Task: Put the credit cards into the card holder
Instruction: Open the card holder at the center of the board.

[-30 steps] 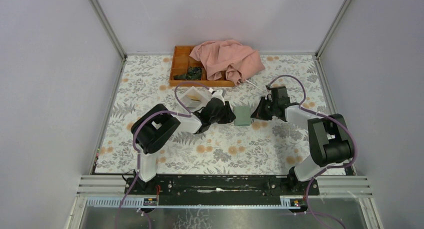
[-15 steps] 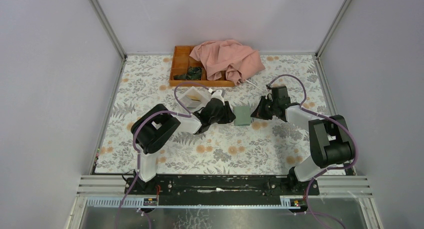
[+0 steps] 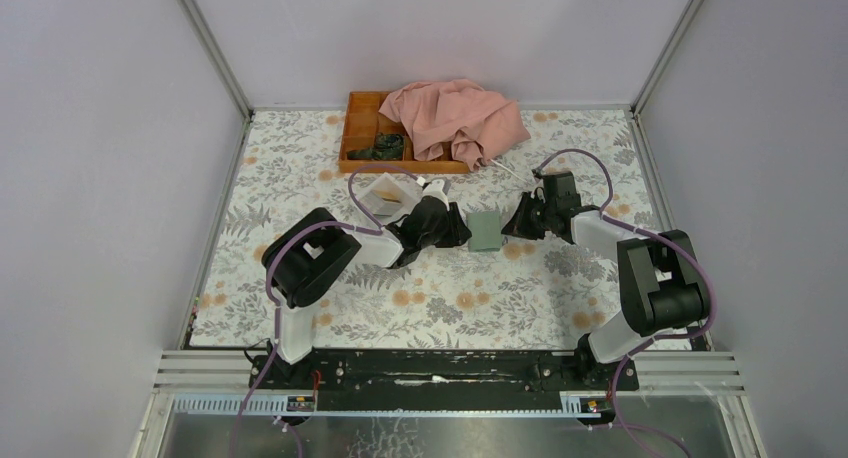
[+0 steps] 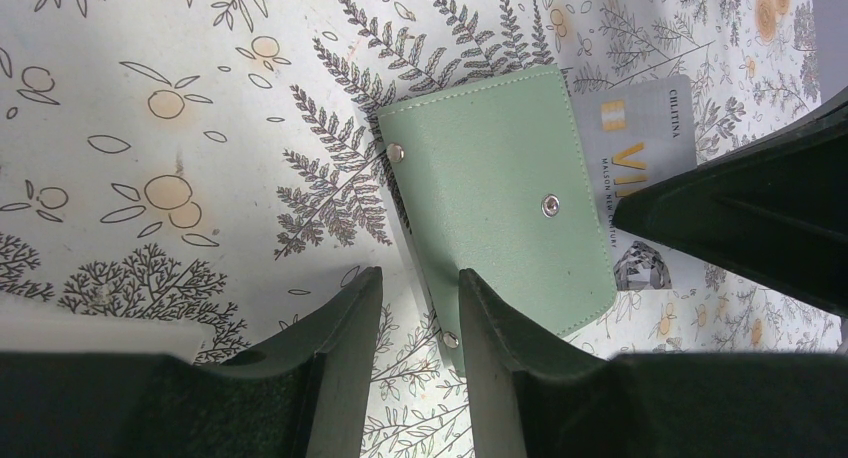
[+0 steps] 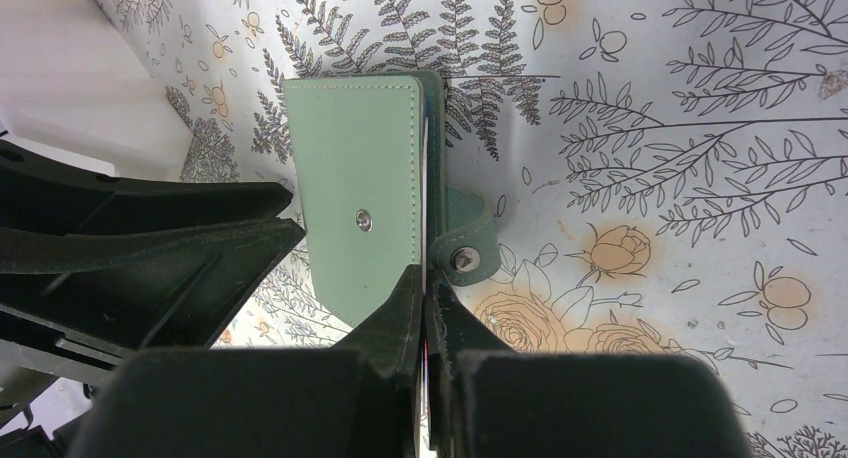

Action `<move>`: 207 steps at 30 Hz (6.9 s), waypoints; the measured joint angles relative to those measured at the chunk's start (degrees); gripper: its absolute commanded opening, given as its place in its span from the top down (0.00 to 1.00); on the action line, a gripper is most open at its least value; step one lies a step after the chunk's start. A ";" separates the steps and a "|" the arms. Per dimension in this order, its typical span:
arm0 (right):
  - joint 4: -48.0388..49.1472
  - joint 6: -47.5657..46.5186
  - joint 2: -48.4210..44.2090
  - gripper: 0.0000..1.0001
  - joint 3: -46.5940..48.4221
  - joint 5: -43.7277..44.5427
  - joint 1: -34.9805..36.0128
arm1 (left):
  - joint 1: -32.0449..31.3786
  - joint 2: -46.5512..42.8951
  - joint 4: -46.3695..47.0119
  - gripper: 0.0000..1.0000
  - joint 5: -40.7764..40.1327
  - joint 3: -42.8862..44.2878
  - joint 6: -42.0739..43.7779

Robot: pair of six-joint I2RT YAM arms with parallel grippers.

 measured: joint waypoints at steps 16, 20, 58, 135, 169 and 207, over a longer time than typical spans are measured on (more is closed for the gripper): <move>0.02 0.00 0.00 1.00 0.00 0.00 0.00 | 0.00 0.31 0.68 0.57 0.02 0.00 -0.02; 0.02 0.00 0.00 1.00 0.00 0.00 0.00 | 0.00 0.39 0.81 0.57 0.00 0.00 -0.02; 0.85 0.13 0.02 1.00 -0.07 -0.72 -0.11 | 0.00 0.74 3.85 0.57 -0.15 -1.31 -0.52; 26.25 8.87 5.57 1.00 -7.72 -11.43 3.76 | 6.64 3.08 31.98 0.84 15.61 -17.31 -11.65; 15.26 3.15 4.11 1.00 0.96 0.22 14.12 | 7.74 4.50 19.93 0.77 19.98 -8.39 -5.46; 9.62 0.81 9.88 1.00 7.43 5.55 21.70 | 1.33 -20.02 -19.30 0.63 -10.14 -14.29 -1.33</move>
